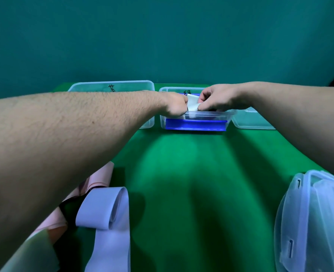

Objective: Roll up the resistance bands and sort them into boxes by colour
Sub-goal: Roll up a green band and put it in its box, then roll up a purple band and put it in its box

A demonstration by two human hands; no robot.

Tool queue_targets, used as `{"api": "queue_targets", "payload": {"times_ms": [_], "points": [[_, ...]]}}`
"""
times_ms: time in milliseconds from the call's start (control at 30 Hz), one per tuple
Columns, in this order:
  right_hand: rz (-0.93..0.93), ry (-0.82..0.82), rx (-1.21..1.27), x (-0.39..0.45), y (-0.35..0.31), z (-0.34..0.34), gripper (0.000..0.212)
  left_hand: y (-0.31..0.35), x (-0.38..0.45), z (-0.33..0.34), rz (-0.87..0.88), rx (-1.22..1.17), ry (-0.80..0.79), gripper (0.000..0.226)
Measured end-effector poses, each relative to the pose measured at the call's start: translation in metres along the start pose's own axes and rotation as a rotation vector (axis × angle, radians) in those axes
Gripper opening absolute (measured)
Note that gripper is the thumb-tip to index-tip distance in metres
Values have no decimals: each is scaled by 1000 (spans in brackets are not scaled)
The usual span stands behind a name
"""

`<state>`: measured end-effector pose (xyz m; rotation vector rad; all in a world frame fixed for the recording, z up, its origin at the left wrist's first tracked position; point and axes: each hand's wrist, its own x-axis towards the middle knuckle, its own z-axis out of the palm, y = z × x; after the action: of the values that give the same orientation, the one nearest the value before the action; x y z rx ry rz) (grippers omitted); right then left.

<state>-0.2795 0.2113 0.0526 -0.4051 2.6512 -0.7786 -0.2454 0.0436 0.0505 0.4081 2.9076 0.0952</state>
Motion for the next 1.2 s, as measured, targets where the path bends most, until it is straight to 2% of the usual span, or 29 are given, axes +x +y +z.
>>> {"api": "queue_targets", "payload": {"times_ms": [100, 433, 533, 633, 767, 967, 1067, 1200], "points": [[53, -33, -45, 3, -2, 3, 8, -1, 2, 0, 2, -12, 5, 30], [91, 109, 68, 15, 2, 13, 10, -3, 7, 3, 14, 27, 2, 32], [105, 122, 1, 17, 0, 17, 11, -4, 6, 3, 20, 26, 8, 28], [102, 126, -130, 16, -4, 16, 11, -6, 7, 3, 28, -7, 37, 16], [104, 152, -192, 12, -6, 15, 14, -8, 6, 5, 29, -42, 91, 17], [83, 150, -184, 2, -10, 11, 9, -12, 2, 4, 44, -75, 235, 21], [74, 151, -233, -2, -13, 8, 11, -13, -3, -1, 48, -91, 256, 23], [46, 202, -161, -5, -12, 10, 14, -12, -12, -2, 71, -73, 295, 23]]}}
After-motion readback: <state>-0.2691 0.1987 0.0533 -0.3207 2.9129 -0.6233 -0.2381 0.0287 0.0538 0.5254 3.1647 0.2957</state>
